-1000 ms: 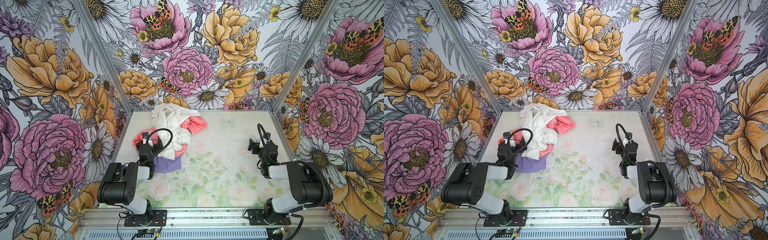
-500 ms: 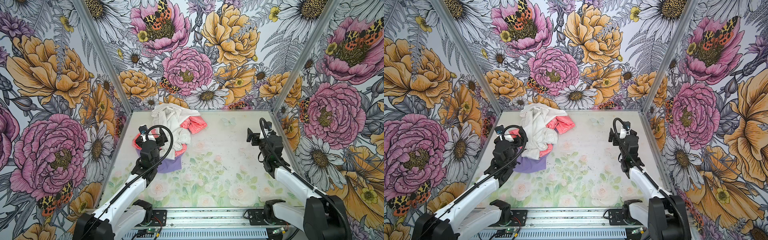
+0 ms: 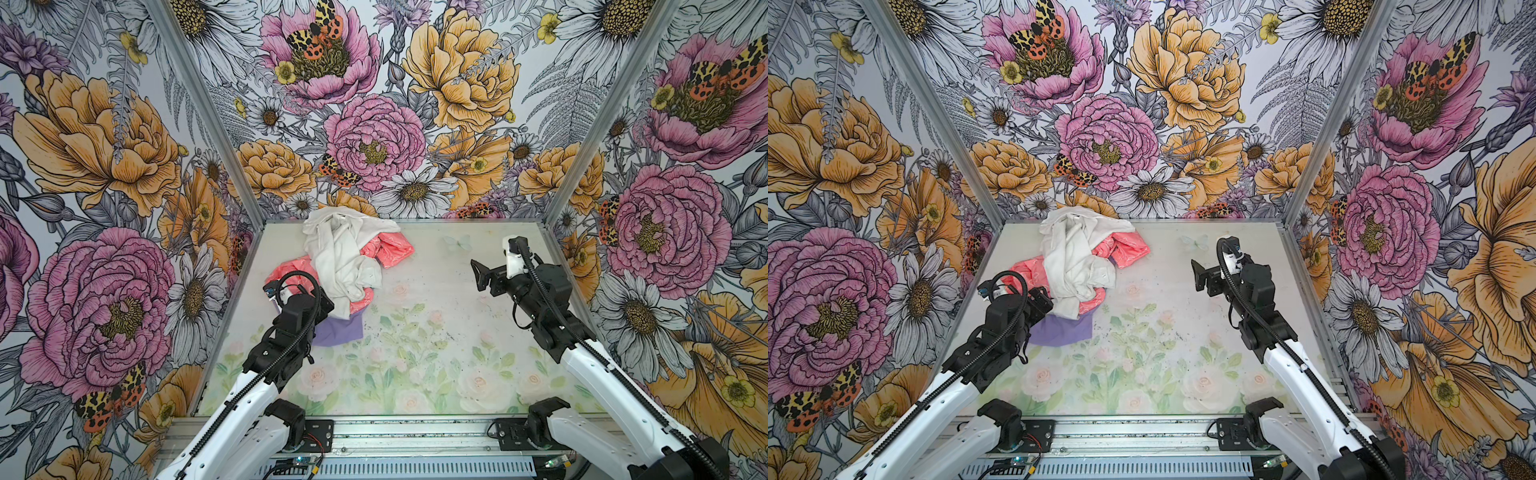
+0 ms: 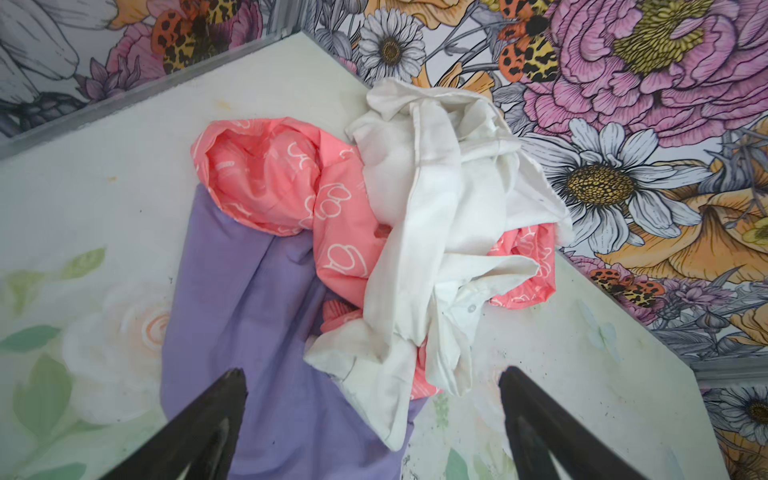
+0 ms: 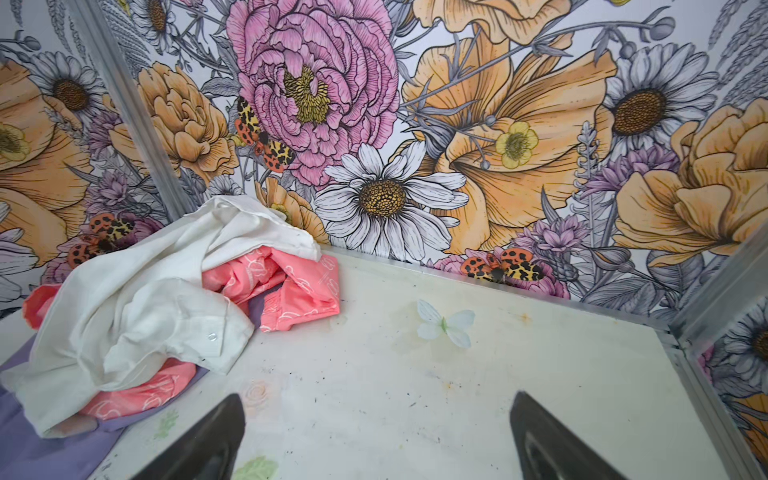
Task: Pick out a specific cloth from the pile
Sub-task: 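Reach the left gripper down to the purple cloth edge while the right arm rises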
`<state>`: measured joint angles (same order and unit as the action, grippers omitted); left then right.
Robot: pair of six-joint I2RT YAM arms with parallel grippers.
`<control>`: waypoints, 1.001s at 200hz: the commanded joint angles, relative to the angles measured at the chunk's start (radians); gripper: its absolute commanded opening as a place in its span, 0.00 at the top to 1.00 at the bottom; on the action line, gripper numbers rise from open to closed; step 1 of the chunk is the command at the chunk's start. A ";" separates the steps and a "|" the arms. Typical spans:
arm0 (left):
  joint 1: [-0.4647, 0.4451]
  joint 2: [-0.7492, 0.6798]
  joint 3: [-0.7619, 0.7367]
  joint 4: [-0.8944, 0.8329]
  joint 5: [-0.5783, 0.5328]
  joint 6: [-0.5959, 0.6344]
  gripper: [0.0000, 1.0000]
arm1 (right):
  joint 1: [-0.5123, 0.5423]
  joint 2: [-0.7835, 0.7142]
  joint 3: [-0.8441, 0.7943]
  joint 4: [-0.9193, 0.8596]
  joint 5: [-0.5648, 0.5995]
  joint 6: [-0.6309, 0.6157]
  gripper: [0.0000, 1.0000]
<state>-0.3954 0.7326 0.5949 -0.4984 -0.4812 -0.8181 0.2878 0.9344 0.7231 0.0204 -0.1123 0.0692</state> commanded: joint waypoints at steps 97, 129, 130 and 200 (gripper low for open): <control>0.122 0.100 -0.094 -0.167 0.086 -0.303 0.16 | 0.099 -0.020 0.055 -0.050 -0.015 0.033 0.01; 0.180 0.115 -0.100 -0.153 0.080 -0.285 0.23 | 0.113 -0.023 0.055 -0.054 -0.004 0.040 0.01; 0.182 0.116 -0.100 -0.153 0.080 -0.284 0.23 | 0.114 -0.023 0.055 -0.053 -0.004 0.041 0.00; 0.284 0.207 -0.134 -0.003 0.186 -0.237 0.47 | 0.138 -0.022 0.065 -0.063 0.008 0.063 0.01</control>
<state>-0.1307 0.8978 0.4755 -0.5804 -0.3607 -1.0725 0.4141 0.9165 0.7513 -0.0345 -0.1246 0.1143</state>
